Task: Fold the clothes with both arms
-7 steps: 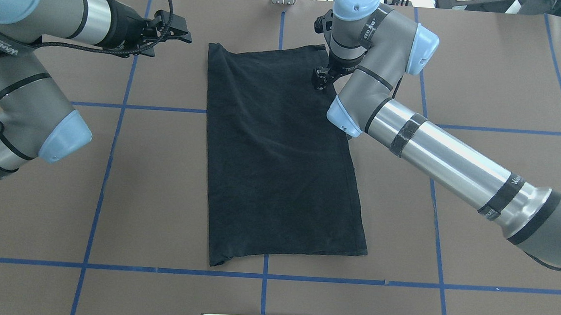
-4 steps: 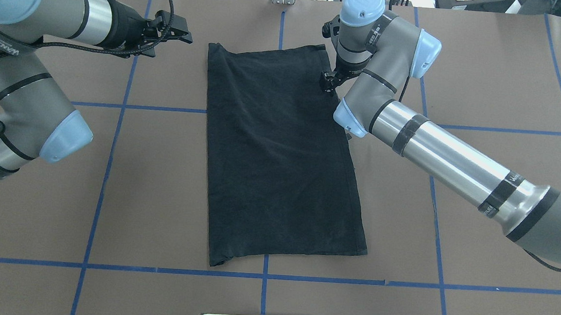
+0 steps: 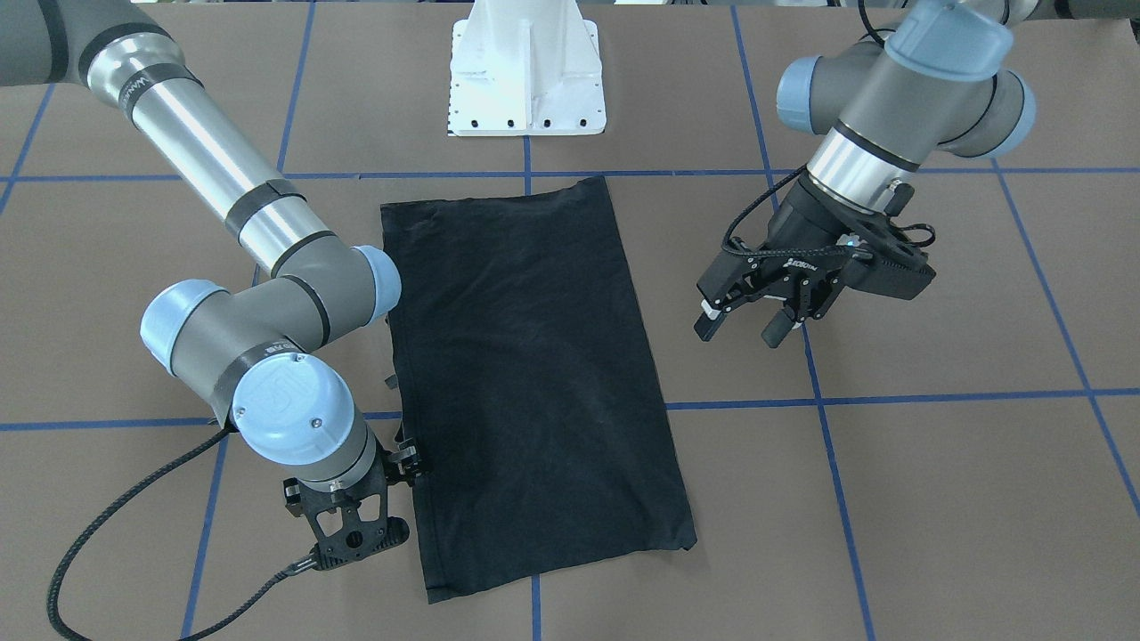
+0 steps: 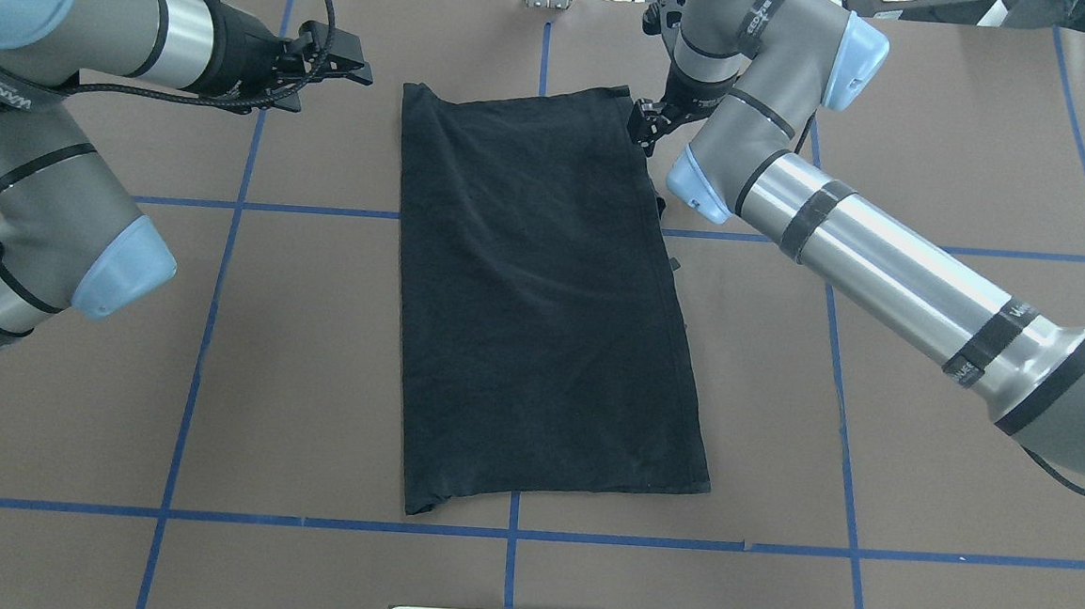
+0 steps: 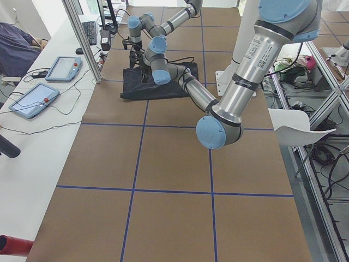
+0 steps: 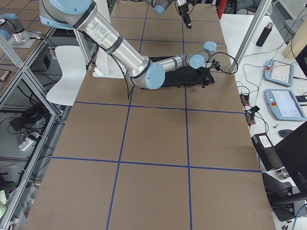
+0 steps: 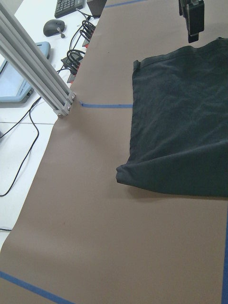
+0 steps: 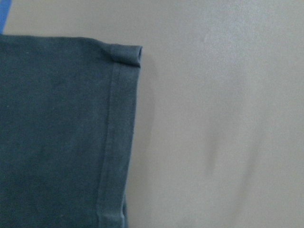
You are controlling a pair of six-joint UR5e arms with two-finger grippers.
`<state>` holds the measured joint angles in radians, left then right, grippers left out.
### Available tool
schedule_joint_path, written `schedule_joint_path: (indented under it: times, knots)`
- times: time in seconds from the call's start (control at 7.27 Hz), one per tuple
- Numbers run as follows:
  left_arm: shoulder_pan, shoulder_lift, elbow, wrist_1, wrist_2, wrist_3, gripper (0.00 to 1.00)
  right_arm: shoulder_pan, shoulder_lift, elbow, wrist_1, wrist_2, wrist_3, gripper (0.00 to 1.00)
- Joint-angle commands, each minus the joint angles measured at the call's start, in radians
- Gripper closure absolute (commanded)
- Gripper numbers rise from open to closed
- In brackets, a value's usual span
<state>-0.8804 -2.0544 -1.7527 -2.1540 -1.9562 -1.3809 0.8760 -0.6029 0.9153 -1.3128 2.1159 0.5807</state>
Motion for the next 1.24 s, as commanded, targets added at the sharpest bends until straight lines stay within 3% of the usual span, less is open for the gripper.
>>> schedule_joint_path:
  times: [0.0,0.28,0.55,0.83,1.1]
  knots:
    - [0.018,0.066,-0.097,-0.006,-0.073,-0.082,0.0,0.012,-0.105,0.205,-0.008,0.059,0.112,0.0]
    - [0.085,0.149,-0.187,-0.01,-0.076,-0.162,0.0,0.008,-0.323,0.49,-0.009,0.09,0.185,0.0]
    - [0.203,0.189,-0.195,-0.074,-0.034,-0.294,0.0,0.008,-0.527,0.726,-0.005,0.11,0.247,0.0]
    - [0.378,0.215,-0.194,-0.145,0.119,-0.433,0.0,-0.002,-0.66,0.89,0.001,0.121,0.324,0.0]
    - [0.527,0.233,-0.177,-0.141,0.23,-0.495,0.0,-0.034,-0.699,0.97,0.006,0.121,0.428,0.0]
